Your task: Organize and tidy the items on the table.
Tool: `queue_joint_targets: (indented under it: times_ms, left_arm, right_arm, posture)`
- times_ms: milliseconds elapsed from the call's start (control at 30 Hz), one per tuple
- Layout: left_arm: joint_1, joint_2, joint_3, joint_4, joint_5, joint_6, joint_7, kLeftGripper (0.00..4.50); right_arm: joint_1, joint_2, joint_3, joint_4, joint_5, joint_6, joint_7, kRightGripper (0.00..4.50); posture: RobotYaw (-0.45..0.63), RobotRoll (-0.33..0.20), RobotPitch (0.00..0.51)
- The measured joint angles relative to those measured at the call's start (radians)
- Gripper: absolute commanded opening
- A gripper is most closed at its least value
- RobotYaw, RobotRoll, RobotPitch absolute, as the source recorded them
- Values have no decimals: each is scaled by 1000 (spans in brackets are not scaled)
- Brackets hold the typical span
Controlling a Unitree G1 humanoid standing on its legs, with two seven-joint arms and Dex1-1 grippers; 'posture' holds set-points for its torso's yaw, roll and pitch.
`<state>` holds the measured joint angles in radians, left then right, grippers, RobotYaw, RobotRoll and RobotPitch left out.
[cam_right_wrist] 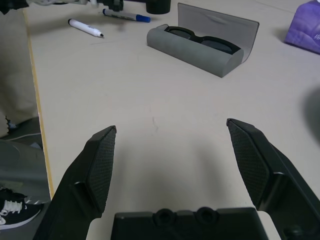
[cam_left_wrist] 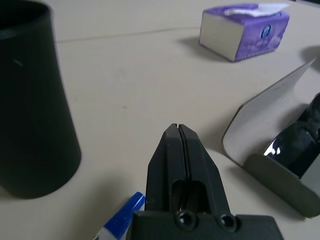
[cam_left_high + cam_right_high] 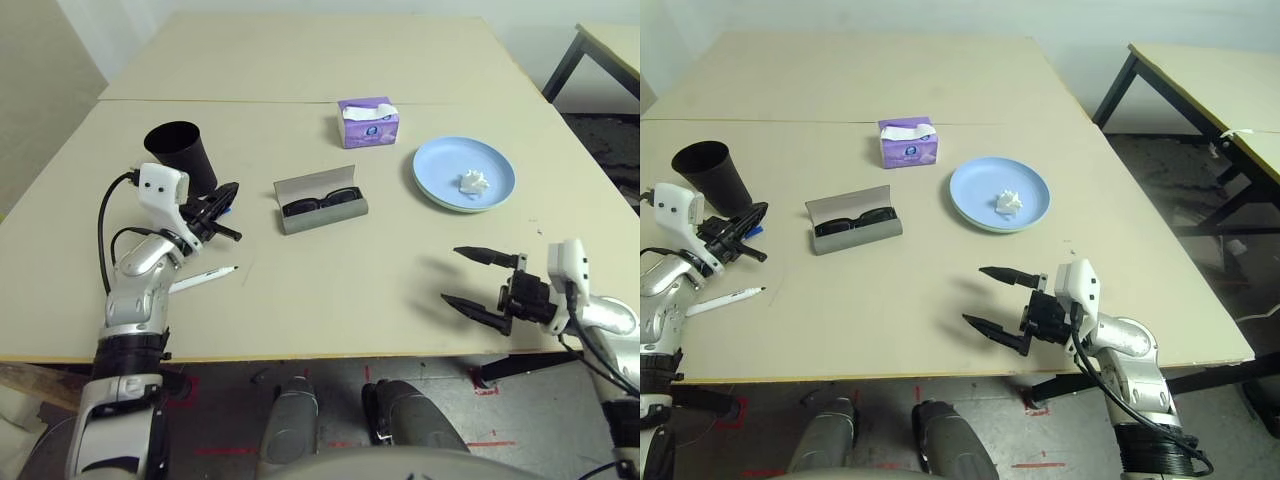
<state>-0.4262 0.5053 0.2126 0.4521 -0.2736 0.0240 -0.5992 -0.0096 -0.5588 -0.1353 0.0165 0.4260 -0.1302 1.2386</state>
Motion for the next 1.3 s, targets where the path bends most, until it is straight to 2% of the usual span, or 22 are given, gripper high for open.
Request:
queue_joint_targets:
  times_ms: [233, 500, 833, 967, 1300]
  left_arm:
    - [-133, -18, -35, 219, 46, -106, -43, 22]
    - [-182, -60, -80, 335, 80, -188, -107, 22]
    - [-135, -63, -102, 296, 84, -210, -171, 22]
    - [-59, -48, -111, 219, 83, -201, -203, 22]
    - [13, -27, -137, 97, 85, -166, -253, 22]
  right_arm:
    - [19, -8, 1, -25, 3, 12, -23, 4500]
    - [31, -16, 1, -47, 6, 20, -41, 4500]
    - [41, -23, 2, -48, 7, 24, -46, 4500]
    - [33, -23, 25, -43, 6, 24, -42, 4500]
    - [24, -23, 41, -28, 6, 24, -41, 4500]
  posture:
    - [-90, 0, 150]
    - [-109, 0, 143]
    - [-98, 0, 139]
    - [-87, 0, 138]
    - [-83, 0, 139]
